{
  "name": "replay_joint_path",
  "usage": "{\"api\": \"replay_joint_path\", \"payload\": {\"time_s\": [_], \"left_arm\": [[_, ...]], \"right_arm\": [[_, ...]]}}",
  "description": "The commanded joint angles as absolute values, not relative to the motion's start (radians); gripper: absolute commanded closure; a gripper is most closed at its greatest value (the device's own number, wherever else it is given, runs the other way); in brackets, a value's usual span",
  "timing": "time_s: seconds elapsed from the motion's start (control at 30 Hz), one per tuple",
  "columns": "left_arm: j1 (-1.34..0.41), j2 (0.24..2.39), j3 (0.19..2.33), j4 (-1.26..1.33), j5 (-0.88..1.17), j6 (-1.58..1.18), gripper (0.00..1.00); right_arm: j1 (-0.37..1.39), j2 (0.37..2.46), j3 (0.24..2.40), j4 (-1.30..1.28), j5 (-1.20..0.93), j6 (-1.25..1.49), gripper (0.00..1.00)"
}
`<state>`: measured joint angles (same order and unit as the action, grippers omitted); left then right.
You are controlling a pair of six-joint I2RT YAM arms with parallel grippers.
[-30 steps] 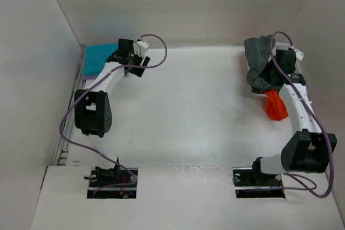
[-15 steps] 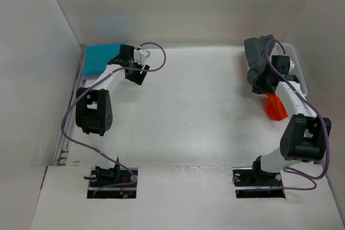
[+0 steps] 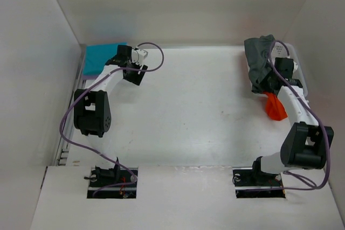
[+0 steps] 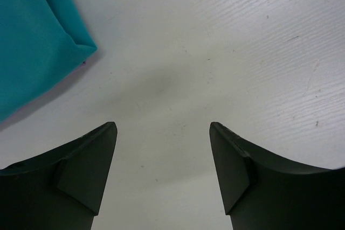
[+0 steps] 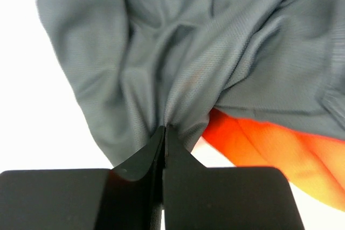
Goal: Fold and stack the t-shirts
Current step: Put the neatly folded tshirt into the corner of the board with the left arm, then grab crumpled tshirt from bin with the right arm
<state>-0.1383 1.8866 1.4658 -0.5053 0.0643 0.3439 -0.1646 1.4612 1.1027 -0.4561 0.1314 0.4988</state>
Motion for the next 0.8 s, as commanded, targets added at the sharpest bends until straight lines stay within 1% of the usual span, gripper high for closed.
{"api": "replay_joint_path", "payload": {"time_s": [0.0, 0.2, 0.37, 0.47, 0.6, 0.7, 0.77], "left_arm": [[-0.127, 1.796, 1.457, -0.492, 0.081, 0.342, 0.32], [-0.119, 1.793, 1.457, -0.488, 0.075, 0.341, 0.32], [-0.11, 1.775, 1.46, -0.482, 0.071, 0.336, 0.32], [-0.084, 1.758, 1.459, -0.477, 0.069, 0.327, 0.31], [-0.015, 1.727, 1.456, -0.459, 0.069, 0.292, 0.31], [0.053, 1.7, 1.451, -0.44, 0.069, 0.255, 0.31], [0.102, 1.677, 1.445, -0.423, 0.069, 0.229, 0.31]], "right_arm": [[-0.154, 1.344, 1.175, -0.399, 0.166, 0.503, 1.0], [-0.044, 1.183, 1.311, -0.344, 0.288, 0.47, 1.0], [0.146, 1.14, 1.514, -0.259, 0.319, 0.371, 1.0], [0.336, 1.182, 1.687, -0.23, 0.347, 0.29, 1.0], [0.647, 1.314, 1.932, -0.186, 0.385, 0.135, 1.0], [0.81, 1.428, 2.087, -0.186, 0.393, 0.036, 1.0], [0.882, 1.485, 2.144, -0.181, 0.393, 0.0, 0.99]]}}
